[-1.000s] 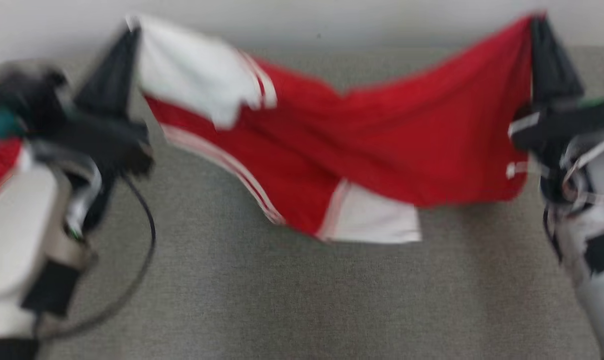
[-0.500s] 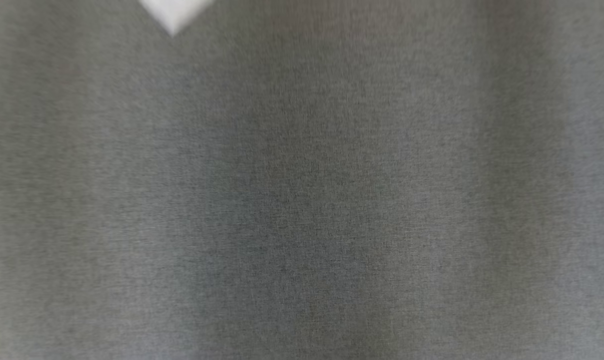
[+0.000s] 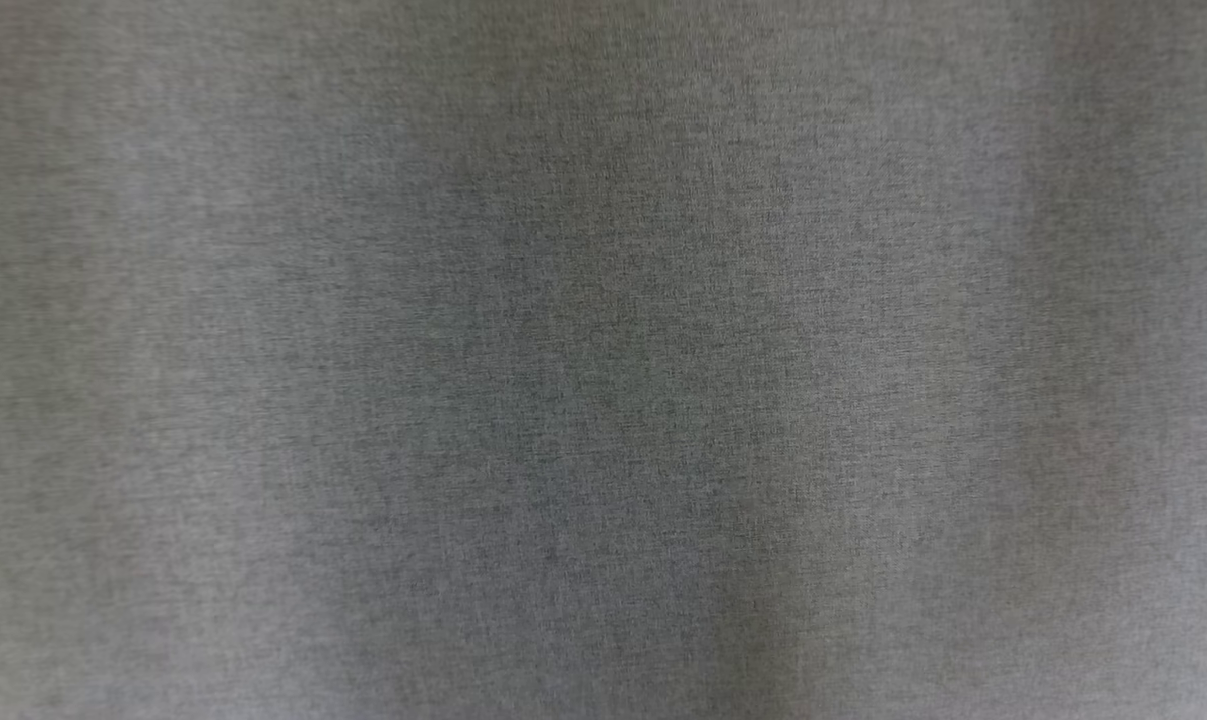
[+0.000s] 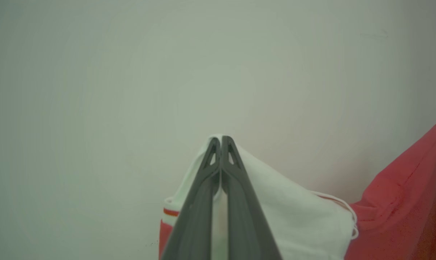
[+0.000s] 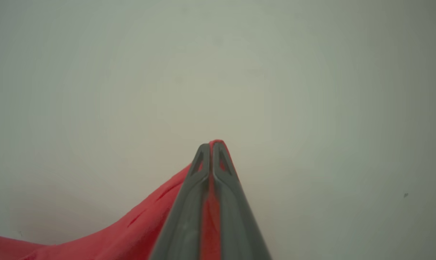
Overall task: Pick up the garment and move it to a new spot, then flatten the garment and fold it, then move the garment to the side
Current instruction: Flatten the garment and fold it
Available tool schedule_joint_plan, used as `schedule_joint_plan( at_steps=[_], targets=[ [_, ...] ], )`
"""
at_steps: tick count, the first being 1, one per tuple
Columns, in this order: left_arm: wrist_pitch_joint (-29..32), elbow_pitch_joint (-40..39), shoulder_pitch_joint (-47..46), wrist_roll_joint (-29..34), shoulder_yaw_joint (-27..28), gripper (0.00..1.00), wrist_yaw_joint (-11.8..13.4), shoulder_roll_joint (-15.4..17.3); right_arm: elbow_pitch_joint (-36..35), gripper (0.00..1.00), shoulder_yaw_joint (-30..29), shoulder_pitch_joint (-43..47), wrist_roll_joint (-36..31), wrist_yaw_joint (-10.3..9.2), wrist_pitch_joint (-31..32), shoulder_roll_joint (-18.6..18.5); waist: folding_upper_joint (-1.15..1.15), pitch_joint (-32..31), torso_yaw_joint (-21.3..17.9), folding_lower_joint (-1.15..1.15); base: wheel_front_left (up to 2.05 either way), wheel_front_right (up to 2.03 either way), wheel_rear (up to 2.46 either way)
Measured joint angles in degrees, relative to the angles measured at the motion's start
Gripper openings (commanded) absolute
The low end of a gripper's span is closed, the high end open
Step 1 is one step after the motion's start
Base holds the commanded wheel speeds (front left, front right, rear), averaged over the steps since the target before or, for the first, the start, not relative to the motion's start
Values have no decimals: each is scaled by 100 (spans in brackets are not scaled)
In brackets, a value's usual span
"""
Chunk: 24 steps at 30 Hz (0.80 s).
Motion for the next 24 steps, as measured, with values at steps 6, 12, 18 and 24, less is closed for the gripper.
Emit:
schedule_joint_plan(
  at_steps=[6, 12, 18, 24],
  targets=[
    [-225, 301, -27, -279, -302, 0, 0, 0, 204, 0, 148, -38, 194, 0, -151, 32, -1, 242, -76, 0, 0, 0, 0],
    [-581, 449, 631, -759, -392, 0, 0, 159, 92, 0, 409, 541, 499, 0, -400, 85, -1, 140, -164, 0, 0, 0, 0],
    [-922, 189, 1589, -1138, -393, 0, 1, 330, -356, 0, 626, 1466, 872, 0, -525, -75, -2, -193, -180, -2, 0, 0, 0],
    [-1082, -477, 2973, -1321, -214, 0, 83, 407, -984, 0, 704, 3087, 1270, 0, -624, -203, -2, -729, -117, -2, 0, 0, 0]
  ],
)
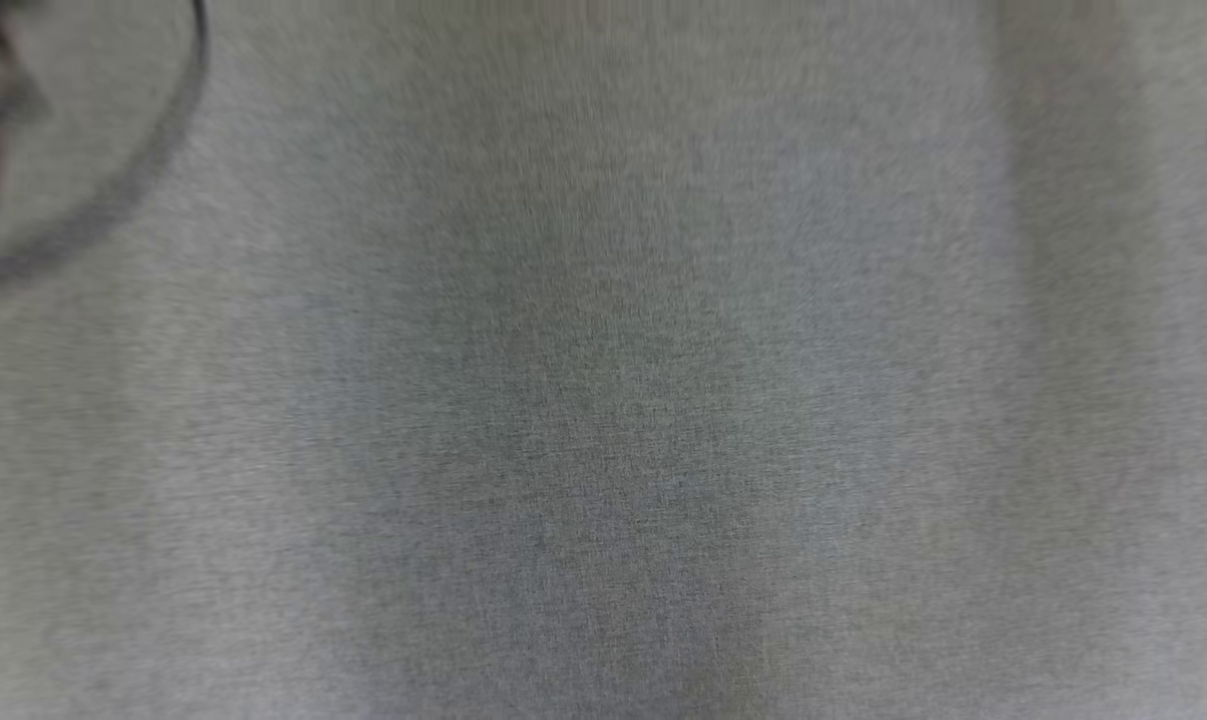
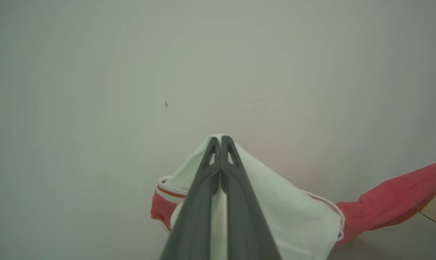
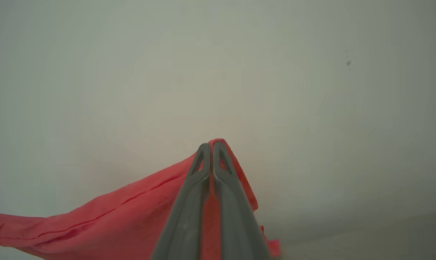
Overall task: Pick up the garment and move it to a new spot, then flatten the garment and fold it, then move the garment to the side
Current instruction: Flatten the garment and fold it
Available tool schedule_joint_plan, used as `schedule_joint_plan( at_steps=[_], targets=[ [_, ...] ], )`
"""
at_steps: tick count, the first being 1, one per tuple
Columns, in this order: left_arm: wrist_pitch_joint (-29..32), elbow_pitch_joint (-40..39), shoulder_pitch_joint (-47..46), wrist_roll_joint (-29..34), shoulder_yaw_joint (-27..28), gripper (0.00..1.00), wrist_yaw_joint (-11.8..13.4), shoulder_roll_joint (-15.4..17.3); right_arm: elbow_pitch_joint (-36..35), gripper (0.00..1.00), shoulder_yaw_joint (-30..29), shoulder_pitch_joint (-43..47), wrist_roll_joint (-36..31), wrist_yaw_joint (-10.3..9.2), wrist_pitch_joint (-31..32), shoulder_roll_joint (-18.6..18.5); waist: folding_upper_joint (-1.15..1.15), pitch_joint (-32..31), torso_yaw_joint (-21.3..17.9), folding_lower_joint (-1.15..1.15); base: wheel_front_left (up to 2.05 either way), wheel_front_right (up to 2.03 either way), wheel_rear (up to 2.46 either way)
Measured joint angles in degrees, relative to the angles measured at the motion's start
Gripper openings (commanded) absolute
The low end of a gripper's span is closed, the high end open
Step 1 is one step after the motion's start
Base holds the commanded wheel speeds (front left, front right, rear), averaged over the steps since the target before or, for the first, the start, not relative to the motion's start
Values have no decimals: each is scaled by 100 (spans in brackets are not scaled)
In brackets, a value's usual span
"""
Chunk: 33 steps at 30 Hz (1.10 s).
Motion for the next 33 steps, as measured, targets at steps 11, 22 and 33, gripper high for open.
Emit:
schedule_joint_plan(
  at_steps=[11, 22, 33],
  targets=[
    [-22, -2398, 3257, -82, 613, 0, 859, 280, -1432, 0, -105, 3091, 222, 0, -35, -13, -1, -1059, 72, -1, 0, 0, 0],
    [-22, -4020, 6397, 3, 980, 0, 1352, 338, -2553, 0, -669, 5601, 219, 0, 158, -13, -1, -1866, 173, -1, 0, 0, 0],
    [-22, -4233, 8551, 102, 1198, 0, 1340, -338, -3125, 0, -1469, 7861, -427, 0, 567, 436, -1, -2509, 402, 0, 0, 0, 0]
  ],
)
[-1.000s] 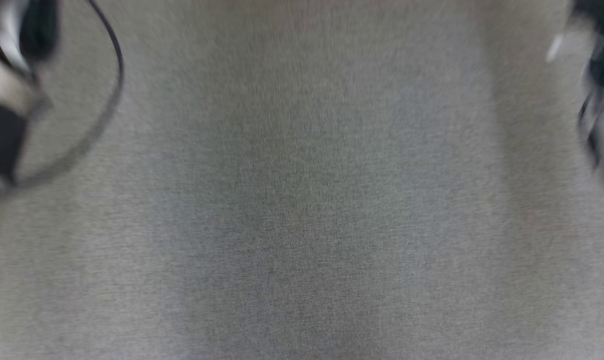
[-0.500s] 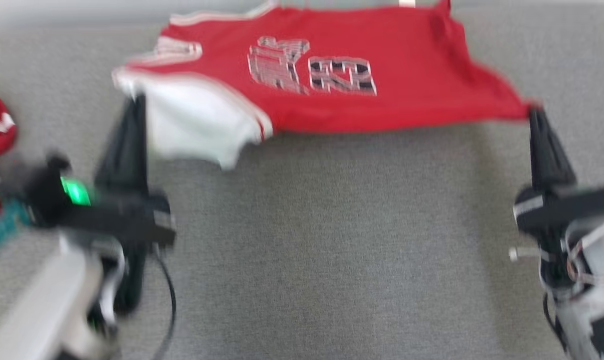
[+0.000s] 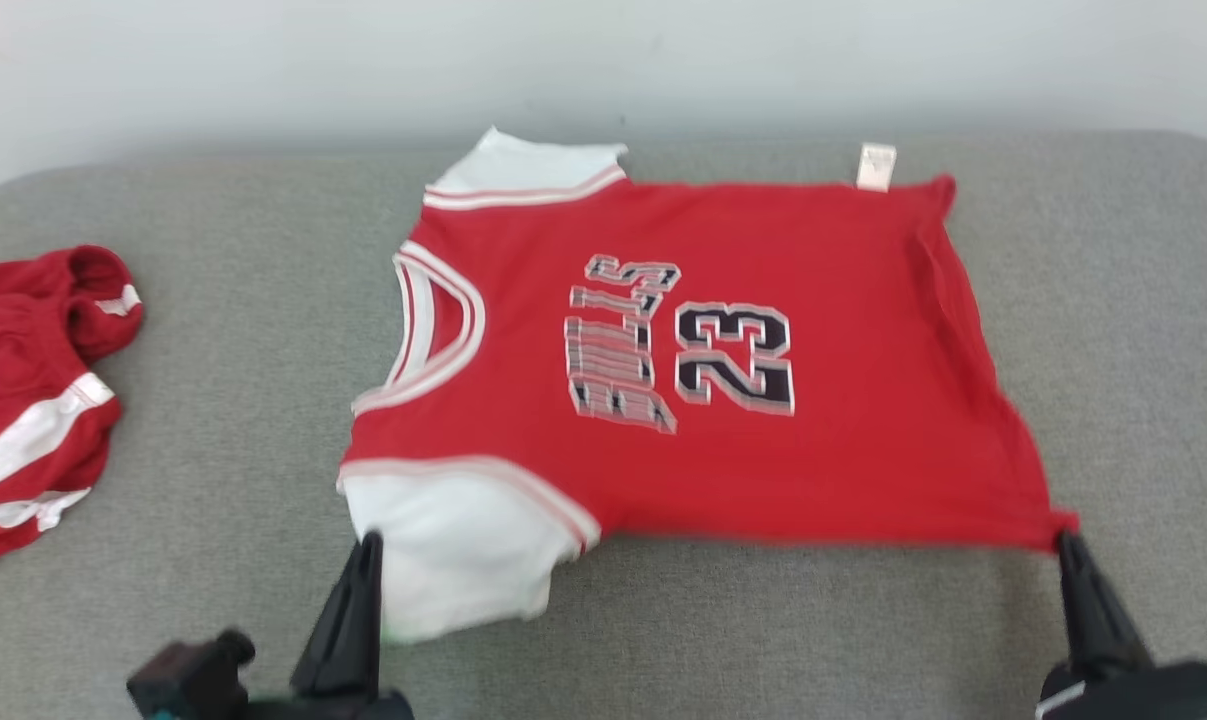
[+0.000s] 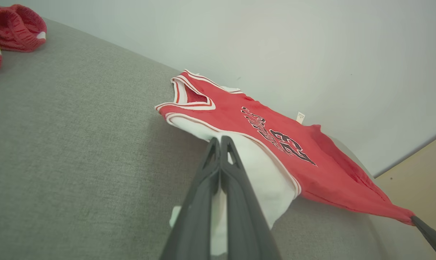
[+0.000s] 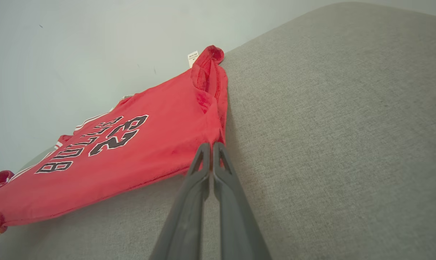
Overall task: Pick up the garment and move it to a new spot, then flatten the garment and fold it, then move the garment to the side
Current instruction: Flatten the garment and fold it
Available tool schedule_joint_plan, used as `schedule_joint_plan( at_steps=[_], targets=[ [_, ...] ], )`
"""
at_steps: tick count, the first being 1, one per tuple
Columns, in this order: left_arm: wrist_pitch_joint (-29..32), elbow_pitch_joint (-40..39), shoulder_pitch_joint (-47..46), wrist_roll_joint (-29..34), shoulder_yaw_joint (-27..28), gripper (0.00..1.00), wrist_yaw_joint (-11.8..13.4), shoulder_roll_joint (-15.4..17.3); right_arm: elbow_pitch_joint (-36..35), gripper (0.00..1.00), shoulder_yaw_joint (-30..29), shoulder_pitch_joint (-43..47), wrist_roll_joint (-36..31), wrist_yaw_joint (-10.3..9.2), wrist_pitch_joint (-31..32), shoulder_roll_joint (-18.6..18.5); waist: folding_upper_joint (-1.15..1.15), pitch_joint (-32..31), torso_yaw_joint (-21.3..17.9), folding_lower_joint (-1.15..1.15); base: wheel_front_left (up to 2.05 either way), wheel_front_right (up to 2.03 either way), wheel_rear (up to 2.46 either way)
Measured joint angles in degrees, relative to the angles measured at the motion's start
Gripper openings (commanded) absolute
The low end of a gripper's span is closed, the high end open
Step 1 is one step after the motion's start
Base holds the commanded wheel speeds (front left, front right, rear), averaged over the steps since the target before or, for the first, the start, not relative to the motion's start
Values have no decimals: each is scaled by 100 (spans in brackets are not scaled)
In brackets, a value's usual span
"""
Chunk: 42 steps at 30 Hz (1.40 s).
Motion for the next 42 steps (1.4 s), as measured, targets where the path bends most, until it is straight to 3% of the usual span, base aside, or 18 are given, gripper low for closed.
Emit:
schedule_joint_plan(
  at_steps=[3, 12, 19, 30, 42],
  targets=[
    [0, 99, 344, 7, 94, 0, -90, -101, -134, 0, -189, 384, -114, 0, 92, 292, 0, -126, 53, 0, 0, 0, 0],
    [0, 360, 992, 52, 130, 0, -258, -223, -505, 0, -855, 1298, -487, 0, 449, 578, 0, -446, 161, 0, 0, 0, 0],
    [10, 320, 1049, 83, 60, 0, -275, -269, -769, 0, -865, 1372, -649, 0, 726, 831, 1, -374, 98, 1, 0, 0, 0],
    [279, 431, -57, 263, 108, 0, -479, -96, -746, 0, -634, 230, -632, 0, 1007, 777, 1, -146, -115, 1, 0, 0, 0],
    [450, 1574, -1578, 255, 234, 0, -749, -176, 388, 0, -480, -1420, -632, 0, 1003, 713, 2, 336, -309, 2, 0, 0, 0]
  ],
)
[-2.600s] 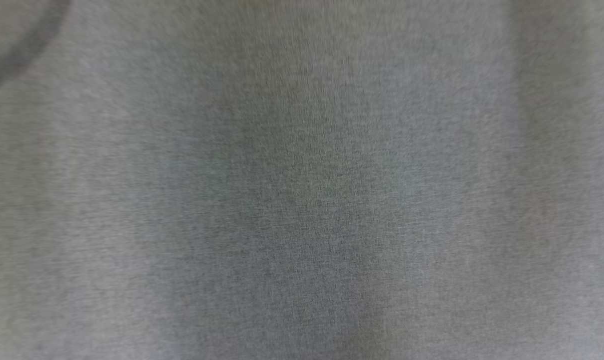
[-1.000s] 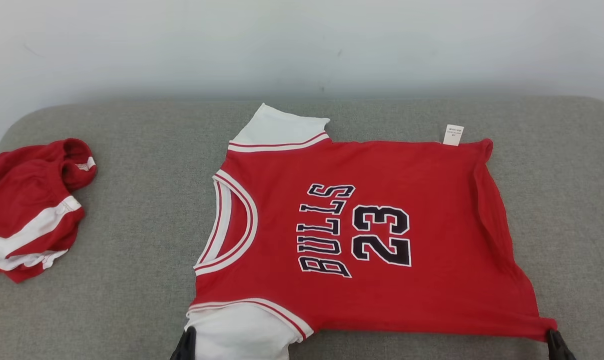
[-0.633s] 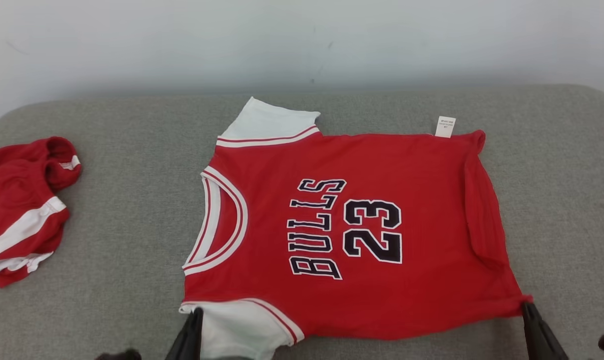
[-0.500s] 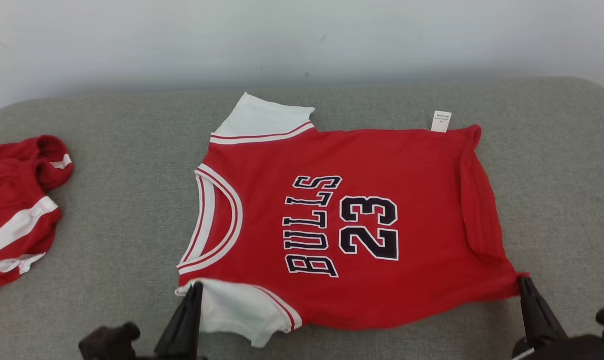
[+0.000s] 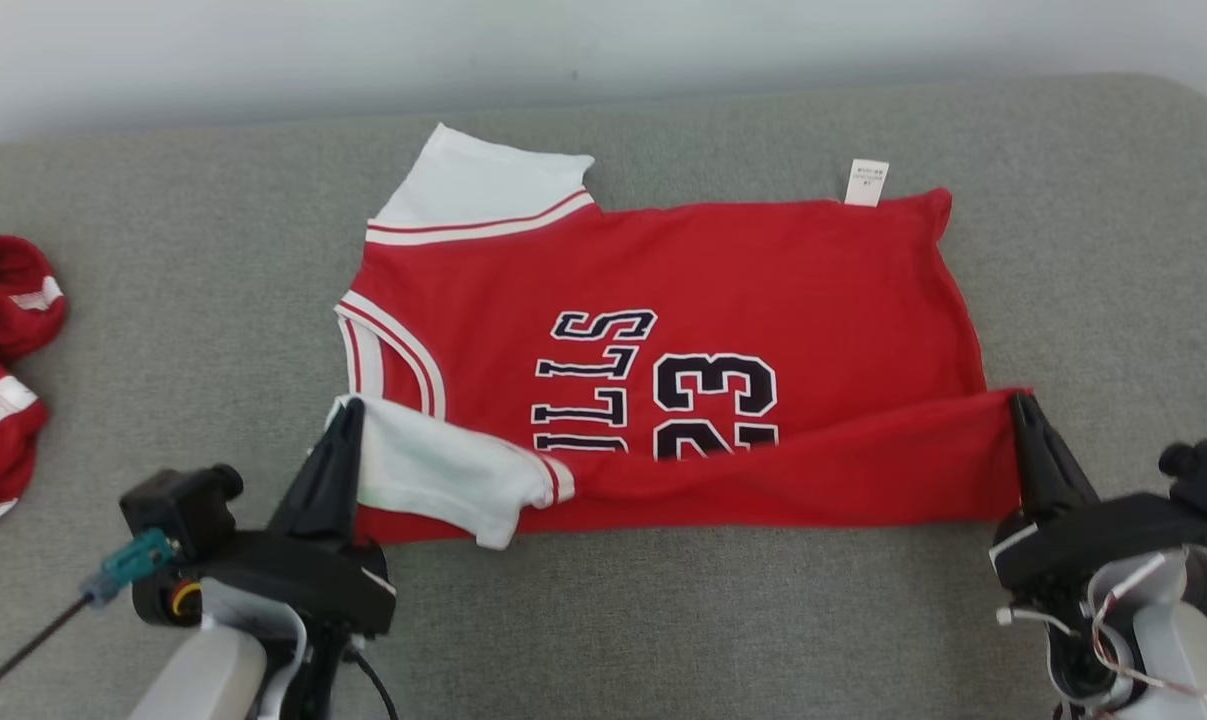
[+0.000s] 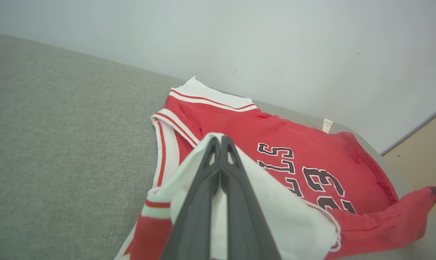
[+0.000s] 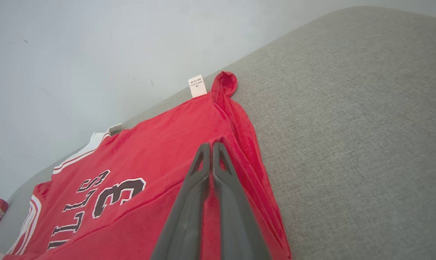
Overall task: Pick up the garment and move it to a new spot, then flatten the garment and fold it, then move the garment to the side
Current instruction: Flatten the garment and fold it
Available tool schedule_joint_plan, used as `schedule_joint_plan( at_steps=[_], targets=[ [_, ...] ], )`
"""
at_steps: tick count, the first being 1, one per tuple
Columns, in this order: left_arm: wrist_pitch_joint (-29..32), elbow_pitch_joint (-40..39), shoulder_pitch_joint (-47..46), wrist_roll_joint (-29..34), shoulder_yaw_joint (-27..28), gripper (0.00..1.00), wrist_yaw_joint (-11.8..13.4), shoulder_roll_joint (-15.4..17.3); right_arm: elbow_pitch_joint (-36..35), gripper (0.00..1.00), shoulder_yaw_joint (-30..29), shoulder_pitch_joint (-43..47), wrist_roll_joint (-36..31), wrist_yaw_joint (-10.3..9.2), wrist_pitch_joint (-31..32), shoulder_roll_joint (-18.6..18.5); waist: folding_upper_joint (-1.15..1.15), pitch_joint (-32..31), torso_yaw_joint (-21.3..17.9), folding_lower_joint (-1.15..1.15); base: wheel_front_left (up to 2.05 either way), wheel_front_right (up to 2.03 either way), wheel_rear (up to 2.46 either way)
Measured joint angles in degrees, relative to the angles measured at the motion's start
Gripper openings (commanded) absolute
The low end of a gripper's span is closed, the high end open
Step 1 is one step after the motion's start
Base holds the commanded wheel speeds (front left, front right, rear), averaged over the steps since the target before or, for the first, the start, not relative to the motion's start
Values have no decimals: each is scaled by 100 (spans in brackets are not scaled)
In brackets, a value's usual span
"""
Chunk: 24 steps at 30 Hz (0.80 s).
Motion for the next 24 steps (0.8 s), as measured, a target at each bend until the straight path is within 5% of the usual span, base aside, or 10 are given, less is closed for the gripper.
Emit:
schedule_joint_plan(
  at_steps=[8, 9, 10, 11, 12, 24],
  targets=[
    [-177, 905, -604, 10, 57, 0, -229, -105, 816, 0, 192, -712, -63, 0, -345, -34, 0, 258, -108, 1, 0, 0, 0],
    [-196, 1001, -660, 19, 42, 0, -231, -137, 914, 38, 227, -764, -59, 0, -403, -42, 0, 275, -118, 1, 0, 0, 0],
    [-200, 1126, -712, 46, 19, 20, -249, -162, 983, 100, 266, -796, -63, 0, -513, -58, 0, 287, -122, 1, 0, 0, 0],
    [-241, 1201, -754, 82, 14, 88, -271, -187, 1053, 100, 324, -828, -68, 0, -583, -93, 0, 290, -118, 1, 0, 0, 0],
    [-278, 1274, -795, 114, 18, 100, -274, -216, 1102, 100, 409, -847, -81, 0, -661, -136, 0, 286, -110, 1, 0, 0, 0],
    [-445, 1386, -233, 528, 443, 100, -328, -370, 1308, 100, 1004, -268, -532, 0, -1385, -739, 0, -52, 24, -1, 0, 0, 0]
  ],
)
